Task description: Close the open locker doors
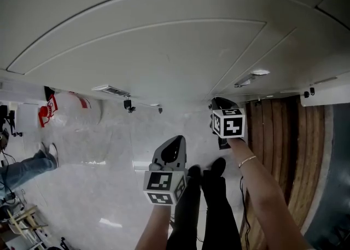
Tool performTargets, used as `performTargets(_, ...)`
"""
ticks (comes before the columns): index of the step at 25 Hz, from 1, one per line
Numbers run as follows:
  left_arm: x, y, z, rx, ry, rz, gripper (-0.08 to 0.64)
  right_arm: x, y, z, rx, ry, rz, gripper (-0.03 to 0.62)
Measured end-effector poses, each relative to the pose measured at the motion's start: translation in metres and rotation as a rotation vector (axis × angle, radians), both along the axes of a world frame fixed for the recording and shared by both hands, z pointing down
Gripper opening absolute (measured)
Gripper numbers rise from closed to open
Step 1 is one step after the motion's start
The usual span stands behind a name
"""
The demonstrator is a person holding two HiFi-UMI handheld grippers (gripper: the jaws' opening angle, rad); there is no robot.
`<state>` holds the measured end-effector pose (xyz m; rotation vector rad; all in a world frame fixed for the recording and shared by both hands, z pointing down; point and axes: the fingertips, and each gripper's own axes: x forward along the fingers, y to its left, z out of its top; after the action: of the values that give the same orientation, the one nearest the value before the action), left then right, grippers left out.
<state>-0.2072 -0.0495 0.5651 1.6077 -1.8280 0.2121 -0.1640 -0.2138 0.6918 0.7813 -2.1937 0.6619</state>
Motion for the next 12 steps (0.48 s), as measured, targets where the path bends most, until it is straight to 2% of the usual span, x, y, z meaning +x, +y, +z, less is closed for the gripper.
performTargets(4,0.004,0.001,-0.002,-0.002,-0.003,0.013,0.02,0.006,0.007,-0.01,0.005,-0.019,-0.006,0.028)
performTargets(12,0.024,0.0,-0.012,0.003,0.001,0.063,0.02,0.053,0.03,-0.043,0.0,-0.086,0.081,0.006)
